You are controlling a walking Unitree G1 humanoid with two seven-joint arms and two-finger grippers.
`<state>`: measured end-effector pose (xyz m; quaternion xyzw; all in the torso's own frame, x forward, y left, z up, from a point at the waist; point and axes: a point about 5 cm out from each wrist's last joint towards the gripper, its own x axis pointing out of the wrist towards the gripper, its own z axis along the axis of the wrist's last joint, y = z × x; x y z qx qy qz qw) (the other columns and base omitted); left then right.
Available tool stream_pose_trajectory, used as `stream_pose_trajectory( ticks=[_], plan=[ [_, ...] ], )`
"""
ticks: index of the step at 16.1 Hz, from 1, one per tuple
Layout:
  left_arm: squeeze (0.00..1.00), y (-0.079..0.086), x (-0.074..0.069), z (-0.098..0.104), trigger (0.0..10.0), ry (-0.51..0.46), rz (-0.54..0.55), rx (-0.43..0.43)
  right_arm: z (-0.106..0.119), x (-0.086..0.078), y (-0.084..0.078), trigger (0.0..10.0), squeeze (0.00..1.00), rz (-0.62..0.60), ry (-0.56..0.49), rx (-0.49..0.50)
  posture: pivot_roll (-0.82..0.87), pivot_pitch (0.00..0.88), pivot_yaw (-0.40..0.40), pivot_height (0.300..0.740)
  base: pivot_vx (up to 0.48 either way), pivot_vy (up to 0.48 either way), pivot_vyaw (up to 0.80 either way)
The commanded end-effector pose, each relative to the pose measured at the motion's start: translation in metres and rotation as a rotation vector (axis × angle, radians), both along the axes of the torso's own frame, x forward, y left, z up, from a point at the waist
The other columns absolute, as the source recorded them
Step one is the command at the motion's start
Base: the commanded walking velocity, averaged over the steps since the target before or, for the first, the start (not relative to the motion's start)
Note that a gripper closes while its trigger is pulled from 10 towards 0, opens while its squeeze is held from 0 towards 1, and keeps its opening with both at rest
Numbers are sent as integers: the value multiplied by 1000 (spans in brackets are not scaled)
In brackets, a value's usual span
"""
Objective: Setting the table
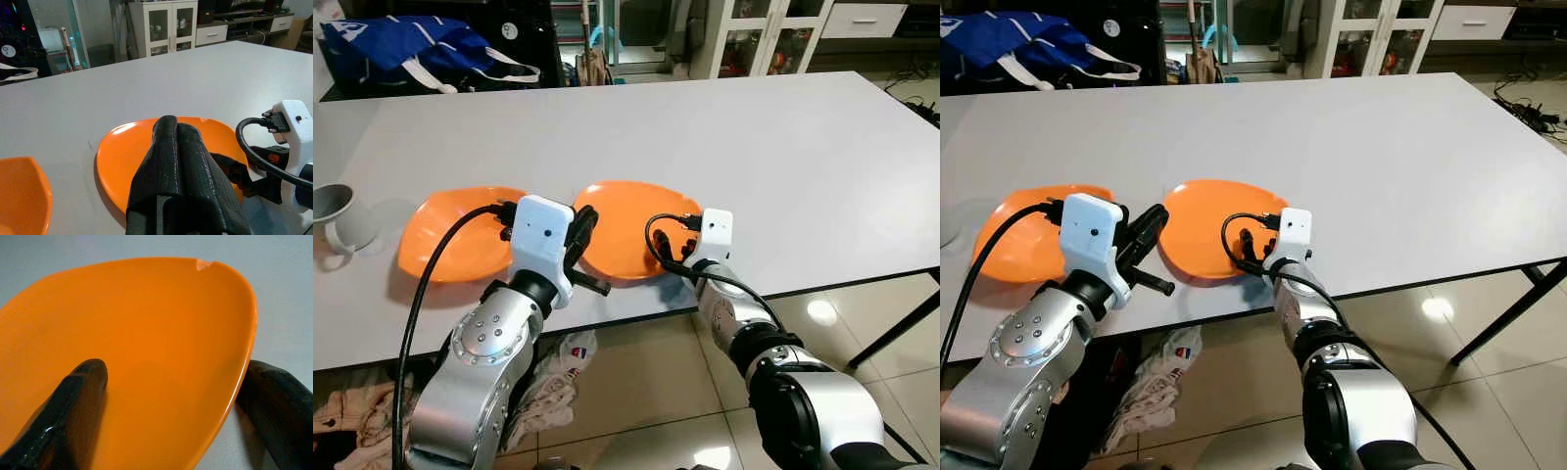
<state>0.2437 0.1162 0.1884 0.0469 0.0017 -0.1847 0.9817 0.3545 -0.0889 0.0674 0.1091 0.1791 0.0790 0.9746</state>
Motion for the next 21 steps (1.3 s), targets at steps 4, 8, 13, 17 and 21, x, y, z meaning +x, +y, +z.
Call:
stream_pose_trajectory(
  ticks=[4, 8, 13, 17, 21],
  plan=[
    [0, 2, 6, -2, 10000, -2, 8, 18, 0, 1, -5, 10000, 0, 22, -26, -109, 153, 21, -1, 740, 0, 0, 0],
    [0, 0, 9, -4, 10000, -4, 3, 22, 11, 6, -13, 10000, 0, 15, -94, -154, 132, 0, -4, 740, 0, 0, 0],
    [0, -2, 13, -5, 10000, -11, -10, 18, 10, 4, -21, 10000, 0, 39, -129, -183, 114, 0, -5, 740, 0, 0, 0],
    [0, -4, 13, -6, 10000, -12, -11, 15, -2, -12, -9, 10000, 0, 130, -151, -183, 108, 0, -16, 740, 0, 0, 0],
    [0, 0, 14, -9, 10000, -13, 17, 15, 7, -28, -27, 10000, 0, 84, -281, -250, 92, 0, -21, 740, 0, 0, 0]
  ],
)
